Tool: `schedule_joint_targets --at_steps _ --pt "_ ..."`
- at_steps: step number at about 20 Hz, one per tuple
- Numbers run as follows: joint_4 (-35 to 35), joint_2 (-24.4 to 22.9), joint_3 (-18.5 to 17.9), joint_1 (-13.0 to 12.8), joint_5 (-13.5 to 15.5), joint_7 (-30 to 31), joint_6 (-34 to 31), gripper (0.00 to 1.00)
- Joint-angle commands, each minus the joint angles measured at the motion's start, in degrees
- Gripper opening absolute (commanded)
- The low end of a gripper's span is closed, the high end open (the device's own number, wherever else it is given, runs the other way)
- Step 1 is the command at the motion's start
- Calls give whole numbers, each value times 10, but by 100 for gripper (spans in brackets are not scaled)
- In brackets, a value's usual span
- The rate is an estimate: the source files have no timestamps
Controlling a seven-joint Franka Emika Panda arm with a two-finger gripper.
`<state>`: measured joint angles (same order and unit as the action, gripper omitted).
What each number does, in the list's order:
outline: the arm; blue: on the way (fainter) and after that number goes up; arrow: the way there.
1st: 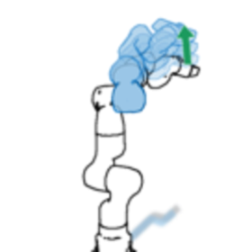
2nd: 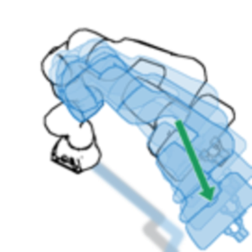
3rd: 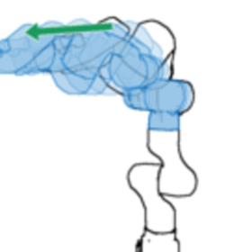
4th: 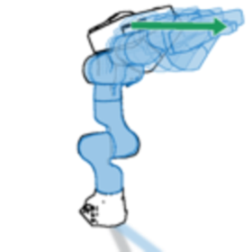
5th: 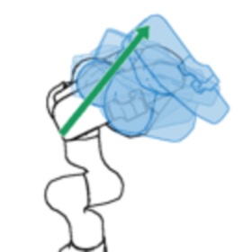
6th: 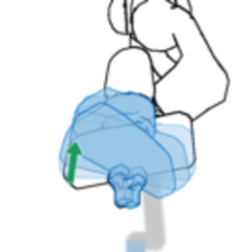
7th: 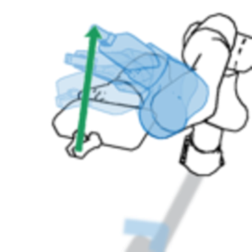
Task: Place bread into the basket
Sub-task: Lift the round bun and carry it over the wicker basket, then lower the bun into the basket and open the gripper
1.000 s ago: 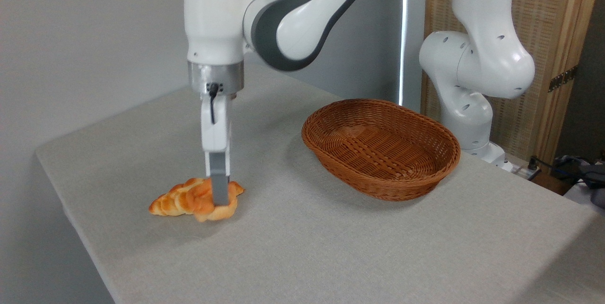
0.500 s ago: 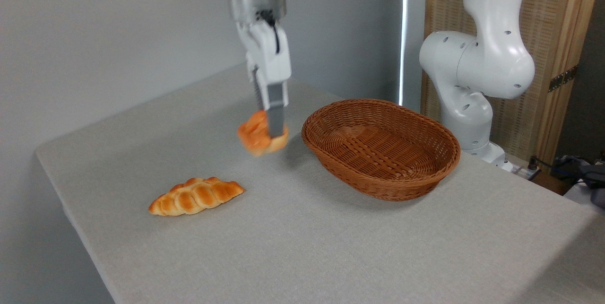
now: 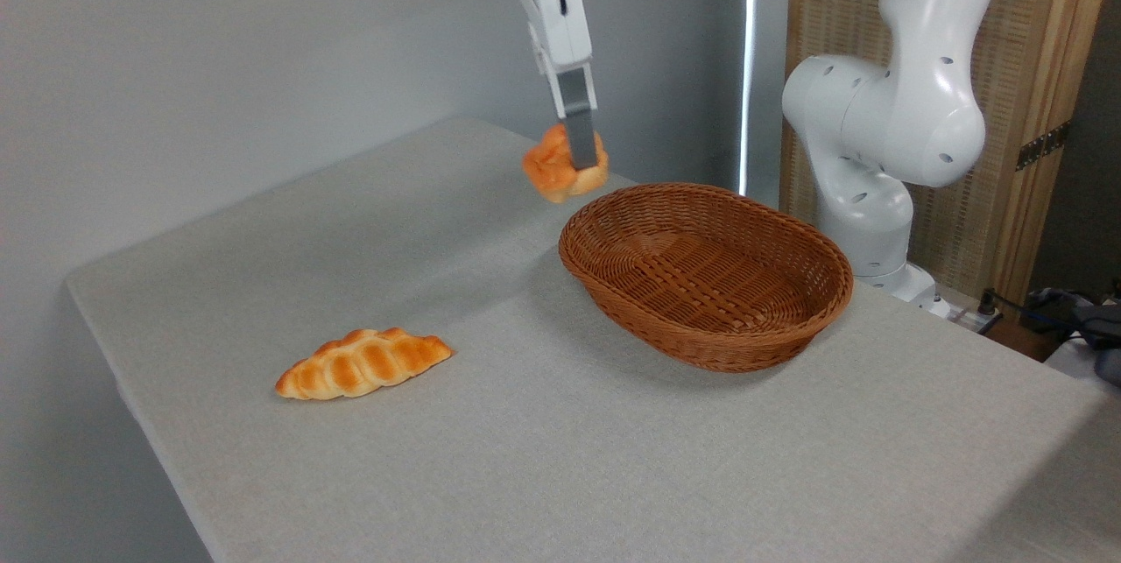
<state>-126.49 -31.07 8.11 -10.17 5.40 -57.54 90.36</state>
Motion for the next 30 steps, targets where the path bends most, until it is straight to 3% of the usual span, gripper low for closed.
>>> schedule_joint_targets --at_steps 1,4,6,7,13,18,25,30 --pt "-73 -44 3 -30 3 4 13 51" --pt "-115 -50 12 -45 -6 2 28 51" --pt "-130 -48 24 -45 -46 2 28 51" --pt "-138 -46 24 -45 -51 2 29 52" --pt "-162 -39 36 -45 -52 3 40 53" --pt "-164 -30 38 -49 -52 3 52 79" --pt "-163 -30 38 -49 -52 2 54 94" --pt "-163 -30 38 -49 -53 2 54 98"
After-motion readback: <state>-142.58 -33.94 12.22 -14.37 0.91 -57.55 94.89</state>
